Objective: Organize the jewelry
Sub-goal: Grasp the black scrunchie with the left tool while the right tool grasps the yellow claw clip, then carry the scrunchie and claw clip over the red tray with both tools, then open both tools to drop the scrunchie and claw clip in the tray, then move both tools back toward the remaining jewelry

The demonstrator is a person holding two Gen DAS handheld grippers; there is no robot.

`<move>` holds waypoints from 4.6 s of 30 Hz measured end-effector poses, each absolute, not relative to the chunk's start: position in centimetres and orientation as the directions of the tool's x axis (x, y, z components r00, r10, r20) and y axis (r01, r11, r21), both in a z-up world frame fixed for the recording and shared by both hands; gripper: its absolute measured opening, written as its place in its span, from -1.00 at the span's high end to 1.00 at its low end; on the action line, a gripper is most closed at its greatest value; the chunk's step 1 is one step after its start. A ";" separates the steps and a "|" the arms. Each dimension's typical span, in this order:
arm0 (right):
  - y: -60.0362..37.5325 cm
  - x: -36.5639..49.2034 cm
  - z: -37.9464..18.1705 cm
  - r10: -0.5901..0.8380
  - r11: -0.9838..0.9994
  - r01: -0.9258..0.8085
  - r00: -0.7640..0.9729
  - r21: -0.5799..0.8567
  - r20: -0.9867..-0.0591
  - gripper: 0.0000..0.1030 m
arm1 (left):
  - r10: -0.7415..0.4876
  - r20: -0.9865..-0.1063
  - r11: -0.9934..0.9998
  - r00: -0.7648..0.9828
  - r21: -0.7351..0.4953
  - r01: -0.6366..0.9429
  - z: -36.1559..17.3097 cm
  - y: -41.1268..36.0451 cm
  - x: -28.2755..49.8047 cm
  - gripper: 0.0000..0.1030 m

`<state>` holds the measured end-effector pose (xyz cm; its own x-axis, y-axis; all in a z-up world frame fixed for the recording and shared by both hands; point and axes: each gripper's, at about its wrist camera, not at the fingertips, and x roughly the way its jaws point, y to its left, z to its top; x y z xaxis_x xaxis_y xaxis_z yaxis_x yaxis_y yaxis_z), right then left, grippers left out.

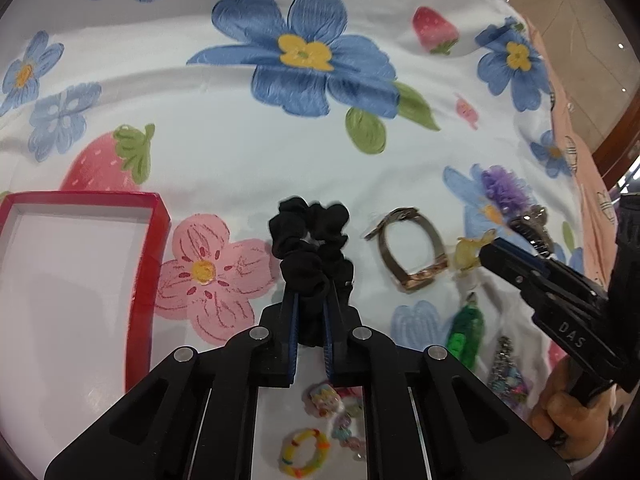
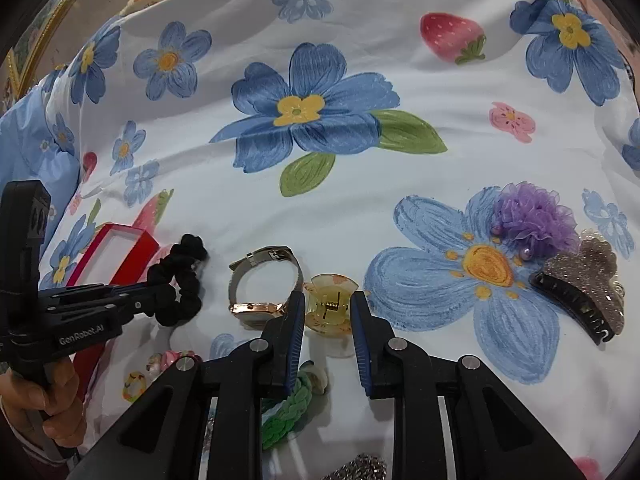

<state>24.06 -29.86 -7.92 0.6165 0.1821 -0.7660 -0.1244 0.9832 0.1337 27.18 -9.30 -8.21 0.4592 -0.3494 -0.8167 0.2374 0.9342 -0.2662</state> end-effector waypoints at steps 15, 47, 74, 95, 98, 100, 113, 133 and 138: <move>-25.1 21.9 -4.5 0.276 0.959 -0.231 0.628 0.164 -0.728 0.55 | -0.380 -0.738 0.925 0.558 -0.321 0.205 -3.3 -3.5 22.2 0.84; -4.0 27.1 -8.3 0.442 0.838 -0.518 0.458 0.172 -0.771 0.55 | -0.256 -0.775 0.933 0.578 -0.355 -0.063 -8.4 12.7 25.7 0.84; -3.0 28.8 -11.4 0.429 0.824 -0.537 0.377 0.183 -0.821 0.46 | -0.199 -0.827 0.935 0.525 -0.321 -0.152 -10.4 14.0 25.4 0.09; -7.0 25.7 -7.7 0.452 0.846 -0.489 0.444 0.214 -0.773 0.36 | -0.190 -0.795 0.941 0.577 -0.314 -0.124 -6.7 12.1 21.8 -0.04; -8.5 24.9 -7.0 0.450 0.855 -0.469 0.461 0.220 -0.765 0.35 | -0.204 -0.790 0.942 0.578 -0.319 -0.104 -6.2 11.0 21.2 -0.05; -9.7 24.3 -6.5 0.446 0.862 -0.457 0.476 0.220 -0.758 0.27 | -0.220 -0.784 0.942 0.581 -0.325 -0.083 -5.7 10.1 20.6 -0.05; -19.4 19.3 -4.4 0.370 0.923 -0.319 0.570 0.217 -0.733 0.13 | -0.284 -0.757 0.943 0.588 -0.333 0.026 -3.4 4.5 17.9 -0.17; -29.7 15.2 -5.0 0.256 0.965 -0.128 0.629 0.227 -0.734 0.04 | -0.325 -0.797 0.946 0.509 -0.278 0.168 -5.1 -2.8 16.7 -0.17; -30.1 16.2 -5.7 0.266 0.962 -0.122 0.618 0.244 -0.740 0.04 | -0.340 -0.813 0.936 0.472 -0.245 0.252 -5.8 -5.3 18.0 -0.17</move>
